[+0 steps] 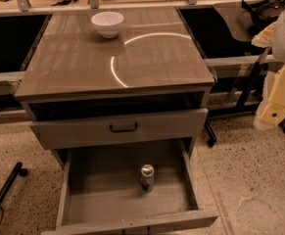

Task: Pick redbull can from middle drawer and place on counter

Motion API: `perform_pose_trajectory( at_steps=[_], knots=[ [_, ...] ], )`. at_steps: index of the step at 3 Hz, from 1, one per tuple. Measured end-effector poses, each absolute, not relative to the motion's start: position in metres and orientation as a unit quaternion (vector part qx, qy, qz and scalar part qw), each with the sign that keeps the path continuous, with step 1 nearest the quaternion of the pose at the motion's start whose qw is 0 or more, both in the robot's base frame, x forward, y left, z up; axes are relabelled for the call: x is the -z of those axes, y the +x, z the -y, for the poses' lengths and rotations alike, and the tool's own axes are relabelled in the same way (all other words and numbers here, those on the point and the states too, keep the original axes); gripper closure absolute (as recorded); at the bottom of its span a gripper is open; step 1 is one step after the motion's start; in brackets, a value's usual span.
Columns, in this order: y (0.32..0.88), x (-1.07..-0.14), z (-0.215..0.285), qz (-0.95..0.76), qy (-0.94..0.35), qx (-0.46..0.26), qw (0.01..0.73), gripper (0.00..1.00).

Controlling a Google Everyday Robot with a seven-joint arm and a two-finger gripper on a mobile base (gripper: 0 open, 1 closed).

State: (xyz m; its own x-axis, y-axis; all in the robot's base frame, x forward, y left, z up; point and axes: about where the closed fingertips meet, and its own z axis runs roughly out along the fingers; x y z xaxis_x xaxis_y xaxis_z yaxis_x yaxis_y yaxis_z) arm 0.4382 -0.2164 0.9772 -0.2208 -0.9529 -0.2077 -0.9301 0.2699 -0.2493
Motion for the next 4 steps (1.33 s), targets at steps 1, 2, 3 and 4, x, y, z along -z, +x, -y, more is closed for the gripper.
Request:
perform_pose_trajectory(
  at_steps=[1, 2, 3, 4],
  knots=[
    [0.438, -0.977, 0.216, -0.78, -0.603, 0.036, 0.161, 0.0],
    [0.441, -0.973, 0.22, -0.781, -0.599, 0.03, 0.174, 0.0],
    [0.441, -0.973, 0.219, -0.781, -0.599, 0.03, 0.174, 0.0],
    [0.444, -0.949, 0.207, -0.773, -0.608, -0.011, 0.18, 0.0]
  ],
)
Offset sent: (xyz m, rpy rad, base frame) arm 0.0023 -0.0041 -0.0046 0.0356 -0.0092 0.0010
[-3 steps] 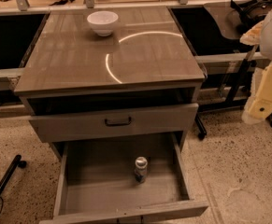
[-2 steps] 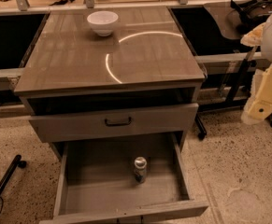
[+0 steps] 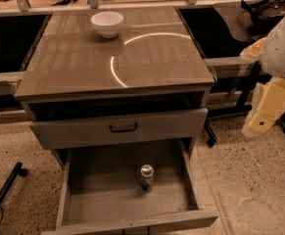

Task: Pick redbull can from middle drawer and place on counter

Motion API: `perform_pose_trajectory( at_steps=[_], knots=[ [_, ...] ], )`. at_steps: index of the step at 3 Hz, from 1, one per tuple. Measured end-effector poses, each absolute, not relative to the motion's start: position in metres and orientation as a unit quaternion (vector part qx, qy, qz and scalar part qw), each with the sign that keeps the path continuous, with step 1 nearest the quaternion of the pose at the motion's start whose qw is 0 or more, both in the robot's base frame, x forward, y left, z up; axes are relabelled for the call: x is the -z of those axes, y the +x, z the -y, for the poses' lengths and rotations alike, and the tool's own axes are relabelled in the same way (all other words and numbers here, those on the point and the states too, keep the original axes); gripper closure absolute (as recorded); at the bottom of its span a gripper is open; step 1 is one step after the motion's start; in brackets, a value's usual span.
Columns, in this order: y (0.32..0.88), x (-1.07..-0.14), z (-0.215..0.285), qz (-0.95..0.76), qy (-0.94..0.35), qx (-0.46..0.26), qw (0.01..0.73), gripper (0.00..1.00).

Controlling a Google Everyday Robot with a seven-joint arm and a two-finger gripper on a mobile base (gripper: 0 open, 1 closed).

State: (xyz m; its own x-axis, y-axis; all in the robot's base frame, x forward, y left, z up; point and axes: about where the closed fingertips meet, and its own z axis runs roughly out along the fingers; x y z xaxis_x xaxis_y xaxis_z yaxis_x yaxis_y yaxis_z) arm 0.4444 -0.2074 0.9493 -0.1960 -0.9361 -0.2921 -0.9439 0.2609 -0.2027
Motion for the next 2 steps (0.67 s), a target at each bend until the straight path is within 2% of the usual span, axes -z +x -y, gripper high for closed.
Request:
perform_pose_trajectory(
  at_steps=[2],
  knots=[
    [0.447, -0.883, 0.171, -0.758, -0.606, -0.109, 0.215, 0.0]
  ],
)
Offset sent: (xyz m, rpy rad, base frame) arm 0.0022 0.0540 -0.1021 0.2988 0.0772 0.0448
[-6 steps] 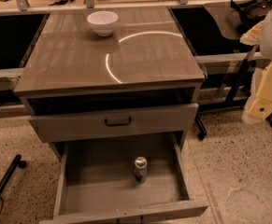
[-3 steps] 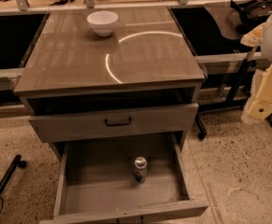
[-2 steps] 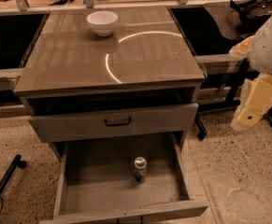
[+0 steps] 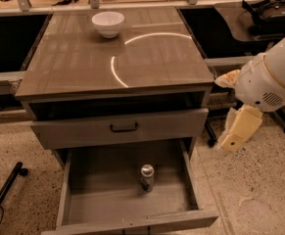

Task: Pick redbull can from middle drawer and place on counter

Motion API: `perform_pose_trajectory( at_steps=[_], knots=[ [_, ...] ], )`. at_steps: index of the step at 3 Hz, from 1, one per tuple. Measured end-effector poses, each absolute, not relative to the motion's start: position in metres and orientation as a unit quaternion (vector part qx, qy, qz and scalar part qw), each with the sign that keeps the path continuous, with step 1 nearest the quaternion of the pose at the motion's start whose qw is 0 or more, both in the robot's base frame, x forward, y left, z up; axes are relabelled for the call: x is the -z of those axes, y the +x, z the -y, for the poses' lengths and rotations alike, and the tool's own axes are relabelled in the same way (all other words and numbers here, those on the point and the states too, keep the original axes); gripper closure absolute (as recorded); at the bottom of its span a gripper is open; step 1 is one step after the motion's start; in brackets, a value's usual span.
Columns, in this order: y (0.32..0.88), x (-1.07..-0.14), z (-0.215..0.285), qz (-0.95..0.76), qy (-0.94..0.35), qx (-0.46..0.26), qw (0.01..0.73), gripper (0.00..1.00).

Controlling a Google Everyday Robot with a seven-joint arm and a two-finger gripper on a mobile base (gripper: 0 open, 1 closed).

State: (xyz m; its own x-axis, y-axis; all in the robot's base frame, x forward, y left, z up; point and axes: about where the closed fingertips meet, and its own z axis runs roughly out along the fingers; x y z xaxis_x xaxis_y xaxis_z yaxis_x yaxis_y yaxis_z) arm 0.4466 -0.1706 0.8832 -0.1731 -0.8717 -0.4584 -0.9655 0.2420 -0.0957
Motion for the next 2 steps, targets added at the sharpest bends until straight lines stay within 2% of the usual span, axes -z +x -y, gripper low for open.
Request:
perform_pose_trajectory(
  at_steps=[1, 2],
  knots=[
    [0.4454, -0.8461, 0.1459, -0.767, -0.586, -0.132, 0.226, 0.0],
    [0.4454, -0.846, 0.1458, -0.767, -0.586, -0.132, 0.226, 0.0]
  ],
)
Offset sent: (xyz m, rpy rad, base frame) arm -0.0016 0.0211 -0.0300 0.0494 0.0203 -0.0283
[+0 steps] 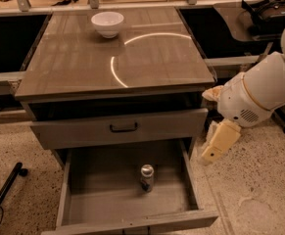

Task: Pick redbull can from middle drawer and place on counter

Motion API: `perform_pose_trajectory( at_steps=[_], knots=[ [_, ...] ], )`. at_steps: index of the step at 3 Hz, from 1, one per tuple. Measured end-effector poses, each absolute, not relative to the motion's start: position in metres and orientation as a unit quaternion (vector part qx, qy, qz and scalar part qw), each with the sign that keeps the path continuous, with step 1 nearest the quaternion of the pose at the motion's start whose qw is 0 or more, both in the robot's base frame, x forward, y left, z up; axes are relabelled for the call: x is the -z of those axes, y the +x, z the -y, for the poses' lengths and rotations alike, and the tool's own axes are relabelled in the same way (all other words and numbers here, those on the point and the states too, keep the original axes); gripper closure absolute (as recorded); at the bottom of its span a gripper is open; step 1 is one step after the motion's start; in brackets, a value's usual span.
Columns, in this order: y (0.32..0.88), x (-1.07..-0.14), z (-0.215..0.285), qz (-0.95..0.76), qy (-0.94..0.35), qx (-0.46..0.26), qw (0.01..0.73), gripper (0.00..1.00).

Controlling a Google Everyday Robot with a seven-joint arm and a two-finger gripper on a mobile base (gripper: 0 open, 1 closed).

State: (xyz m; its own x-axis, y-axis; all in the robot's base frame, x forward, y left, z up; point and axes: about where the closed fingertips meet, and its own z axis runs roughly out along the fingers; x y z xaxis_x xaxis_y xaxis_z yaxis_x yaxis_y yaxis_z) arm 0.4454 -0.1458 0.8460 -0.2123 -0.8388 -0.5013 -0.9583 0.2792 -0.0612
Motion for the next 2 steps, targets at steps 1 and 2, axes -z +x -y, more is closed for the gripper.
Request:
perform_pose_trajectory(
  at_steps=[1, 2],
  knots=[
    [0.433, -0.8, 0.129, -0.778, -0.56, -0.172, 0.227, 0.0],
    [0.424, -0.746, 0.109, -0.79, -0.529, -0.211, 0.229, 0.0]
  ],
)
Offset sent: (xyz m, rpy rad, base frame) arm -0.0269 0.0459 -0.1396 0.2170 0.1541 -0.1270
